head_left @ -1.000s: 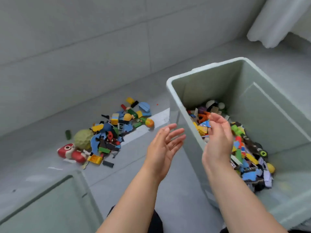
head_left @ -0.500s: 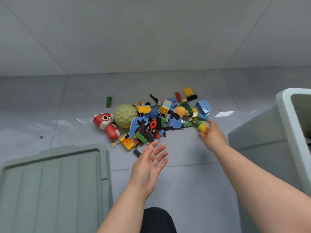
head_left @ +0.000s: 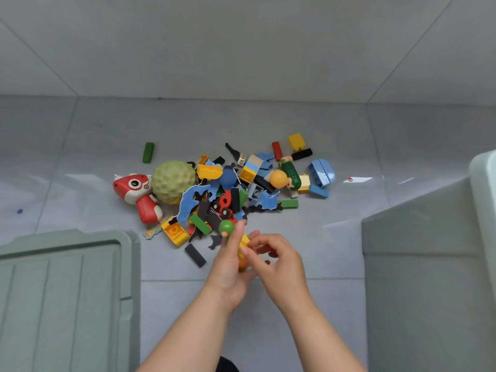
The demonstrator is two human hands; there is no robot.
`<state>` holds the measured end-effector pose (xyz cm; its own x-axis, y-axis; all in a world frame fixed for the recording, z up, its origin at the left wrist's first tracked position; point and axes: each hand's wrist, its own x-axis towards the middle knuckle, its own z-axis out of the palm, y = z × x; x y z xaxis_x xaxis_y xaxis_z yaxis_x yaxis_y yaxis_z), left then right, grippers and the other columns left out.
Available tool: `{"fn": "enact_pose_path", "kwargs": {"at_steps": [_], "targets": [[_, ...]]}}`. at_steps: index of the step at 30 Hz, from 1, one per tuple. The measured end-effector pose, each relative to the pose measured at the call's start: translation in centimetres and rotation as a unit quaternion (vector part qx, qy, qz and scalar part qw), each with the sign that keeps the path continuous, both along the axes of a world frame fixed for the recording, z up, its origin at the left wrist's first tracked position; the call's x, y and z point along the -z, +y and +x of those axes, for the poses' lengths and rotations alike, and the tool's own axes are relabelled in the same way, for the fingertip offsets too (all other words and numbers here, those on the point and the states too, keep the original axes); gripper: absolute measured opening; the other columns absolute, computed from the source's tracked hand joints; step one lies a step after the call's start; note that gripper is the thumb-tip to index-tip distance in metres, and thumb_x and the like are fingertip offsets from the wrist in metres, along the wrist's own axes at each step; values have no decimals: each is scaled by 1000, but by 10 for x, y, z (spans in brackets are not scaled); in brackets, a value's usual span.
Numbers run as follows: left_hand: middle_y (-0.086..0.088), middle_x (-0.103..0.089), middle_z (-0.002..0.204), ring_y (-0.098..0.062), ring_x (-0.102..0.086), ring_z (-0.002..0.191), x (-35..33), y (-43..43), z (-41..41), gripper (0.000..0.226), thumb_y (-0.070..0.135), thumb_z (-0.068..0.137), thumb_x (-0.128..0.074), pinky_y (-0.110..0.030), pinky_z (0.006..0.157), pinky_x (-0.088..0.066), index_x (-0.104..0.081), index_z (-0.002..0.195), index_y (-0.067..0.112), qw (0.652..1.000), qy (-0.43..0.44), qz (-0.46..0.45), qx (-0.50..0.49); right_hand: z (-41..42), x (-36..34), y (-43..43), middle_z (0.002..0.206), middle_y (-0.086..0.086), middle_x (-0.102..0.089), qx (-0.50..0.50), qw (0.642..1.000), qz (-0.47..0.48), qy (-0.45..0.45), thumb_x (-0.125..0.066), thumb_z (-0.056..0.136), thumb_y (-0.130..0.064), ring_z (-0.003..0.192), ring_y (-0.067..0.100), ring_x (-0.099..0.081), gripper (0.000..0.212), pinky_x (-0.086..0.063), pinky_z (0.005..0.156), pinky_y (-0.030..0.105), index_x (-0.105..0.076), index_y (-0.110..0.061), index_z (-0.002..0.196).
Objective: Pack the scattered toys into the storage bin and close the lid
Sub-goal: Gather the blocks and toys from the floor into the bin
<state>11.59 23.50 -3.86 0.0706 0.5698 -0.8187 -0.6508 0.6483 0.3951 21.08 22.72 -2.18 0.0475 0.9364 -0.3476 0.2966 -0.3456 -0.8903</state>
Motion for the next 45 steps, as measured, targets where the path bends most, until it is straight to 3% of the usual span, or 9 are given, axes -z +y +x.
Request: {"fn": "enact_pose_path", "kwargs": {"at_steps": [3, 6, 9, 16, 23, 30, 35, 39, 45], "targets": [[-9, -62, 99, -23, -62, 92, 0, 6, 0, 24, 31, 87, -59, -47, 81, -53, -59, 103, 14, 999, 4, -2, -47, 42, 24, 46, 120, -2, -54, 48, 986, 68, -144, -59, 89, -23, 114, 11, -48, 22, -37, 96, 22, -57, -25, 111], [-9, -63, 99, -23, -61, 95, -3, 2, -5, 22, 29, 88, -58, -45, 81, -54, -60, 101, 10, 999, 25, -6, -34, 96, 49, 93, 151, 3, -26, -30, 953, -47, -298, -49, 92, -13, 130, 31, -32, 52, -29, 105, 36, -31, -15, 141], [-5, -63, 104, -20, -56, 103, -4, -11, -9, 22, 26, 89, -56, -35, 89, -49, -64, 97, 7, 998, 53, -8, -17, 114, 65, 106, 154, 1, -11, -162, 889, -64, -424, -46, 91, -10, 119, 37, -35, 53, -40, 89, 39, -29, -19, 141], [-8, -64, 110, -7, -53, 108, -5, -51, -3, 28, 25, 83, -59, -31, 98, -35, -68, 101, 5, 999, 32, -27, -16, 119, 69, 93, 132, 11, -38, -249, 835, -59, -488, -46, 94, -18, 106, 33, -44, 27, -47, 82, 38, -47, -13, 121], [-9, -57, 108, -28, -59, 91, -22, -50, -6, 26, 17, 96, -46, -44, 81, -48, -47, 120, 29, 998, 52, 3, -27, 23, 7, 39, 97, 2, -57, 36, 987, -86, -130, -53, 93, -26, 83, 20, -52, 20, -36, 63, 27, -52, -17, 111], [-8, -70, 93, -23, -68, 92, -72, -39, -7, 55, 57, 86, -48, -41, 83, -53, -53, 120, 14, 998, -43, 37, 6, -16, -78, -32, 90, -8, -50, -91, 989, -39, -107, -63, 83, -30, 76, 8, -49, 16, -44, 72, 23, -54, -21, 94], [-12, -65, 105, -25, -61, 108, -102, -62, 3, 37, 40, 90, -52, -41, 96, -46, -59, 113, 12, 997, -62, 41, -18, -7, -119, -47, 90, -4, -47, -207, 955, -18, -213, -61, 83, -25, 80, 15, -46, 19, -37, 68, 26, -52, -19, 99], [-13, -72, 94, -23, -72, 77, -105, -81, -11, 35, 37, 96, -44, -39, 67, -59, -54, 119, 12, 997, -42, 53, -45, -5, -136, -52, 86, -6, -53, -293, 944, -94, -118, -71, 78, -18, 75, 9, -51, 48, -45, 67, 22, -47, -19, 120], [-17, -55, 122, -33, -57, 108, -114, -105, -46, 30, 39, 97, -39, -51, 92, -46, -55, 104, 14, 998, 7, 50, -42, 8, -152, -58, 95, 1, -63, -263, 950, -133, -101, -69, 82, -17, 78, 11, -56, 36, -49, 76, 28, -53, -19, 114]]}}
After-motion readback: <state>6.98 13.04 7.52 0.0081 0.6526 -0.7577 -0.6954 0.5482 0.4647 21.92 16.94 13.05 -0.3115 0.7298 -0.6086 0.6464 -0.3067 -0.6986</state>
